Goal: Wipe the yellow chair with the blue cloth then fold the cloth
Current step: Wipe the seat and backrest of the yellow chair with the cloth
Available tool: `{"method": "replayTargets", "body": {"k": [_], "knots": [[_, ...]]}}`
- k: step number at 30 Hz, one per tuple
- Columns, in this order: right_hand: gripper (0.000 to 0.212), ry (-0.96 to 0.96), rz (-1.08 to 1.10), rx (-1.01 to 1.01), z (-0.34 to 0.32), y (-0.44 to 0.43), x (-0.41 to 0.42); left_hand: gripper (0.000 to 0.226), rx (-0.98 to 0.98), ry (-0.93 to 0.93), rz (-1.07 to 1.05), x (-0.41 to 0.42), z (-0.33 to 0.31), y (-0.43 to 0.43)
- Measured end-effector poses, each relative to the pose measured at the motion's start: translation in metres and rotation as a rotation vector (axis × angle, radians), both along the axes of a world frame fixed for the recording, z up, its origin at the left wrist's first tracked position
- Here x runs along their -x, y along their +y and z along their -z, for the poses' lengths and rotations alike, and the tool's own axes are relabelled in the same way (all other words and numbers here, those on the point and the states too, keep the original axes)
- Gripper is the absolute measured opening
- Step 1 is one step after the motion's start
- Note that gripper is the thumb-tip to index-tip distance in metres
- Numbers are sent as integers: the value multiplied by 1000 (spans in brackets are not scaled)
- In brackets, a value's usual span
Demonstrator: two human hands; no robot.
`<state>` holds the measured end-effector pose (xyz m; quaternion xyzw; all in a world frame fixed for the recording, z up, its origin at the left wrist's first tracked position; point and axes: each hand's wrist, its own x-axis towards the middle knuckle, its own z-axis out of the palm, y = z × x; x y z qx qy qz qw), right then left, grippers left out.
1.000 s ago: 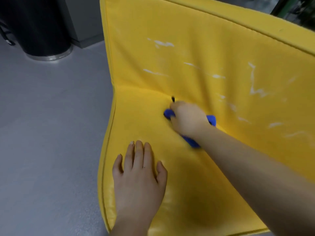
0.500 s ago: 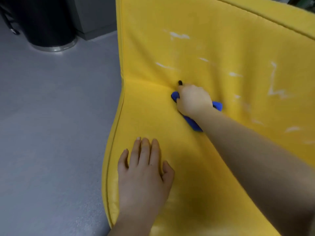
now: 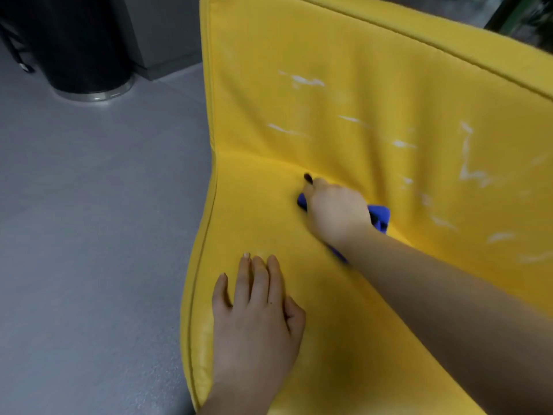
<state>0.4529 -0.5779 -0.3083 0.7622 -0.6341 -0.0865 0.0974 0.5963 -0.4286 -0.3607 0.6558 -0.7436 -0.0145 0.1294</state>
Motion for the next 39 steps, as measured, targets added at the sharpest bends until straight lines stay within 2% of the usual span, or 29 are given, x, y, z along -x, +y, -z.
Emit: {"method": "replayTargets", "body": {"k": [3,7,10,14,17,19,20,21,23,24,25,27,29,31,36,39], "knots": [[20,-21,57,36,-4,-44,0,59,7,19,-8,1,1,1],[9,-104,86,-17,-6,-27,10,59,-2,37,-37,0,-3,0],[9,-157,168,-113,-15,26,25,59,-8,35,-46,0,-3,0],[12,-181,337,-224,-24,143,56,58,20,50,-57,1,-3,0],[25,-199,415,-424,-37,208,67,58,20,48,-58,2,-3,0],[29,-191,410,-516,-46,222,58,58,17,46,-57,2,-4,1],[27,-233,370,-466,-52,218,52,58,15,46,-55,2,-4,1],[23,-316,299,-325,-56,205,47,58,16,50,-55,2,-5,1],[13,-390,172,66,-58,156,43,57,30,53,-59,2,-5,1],[13,-383,181,202,-56,120,43,57,39,51,-61,2,-4,1],[13,-358,230,250,-52,81,43,56,46,49,-61,3,-3,1],[12,-214,326,145,-35,23,41,56,57,48,-65,3,-1,0],[15,-115,306,37,-10,0,45,56,55,49,-66,4,0,-1],[9,-172,287,3,-1,6,52,56,52,56,-69,4,0,-2],[16,-359,289,-128,-13,123,64,57,26,40,-54,3,-1,-2],[26,-389,329,-333,-23,203,60,58,31,43,-67,3,-1,-2]]}}
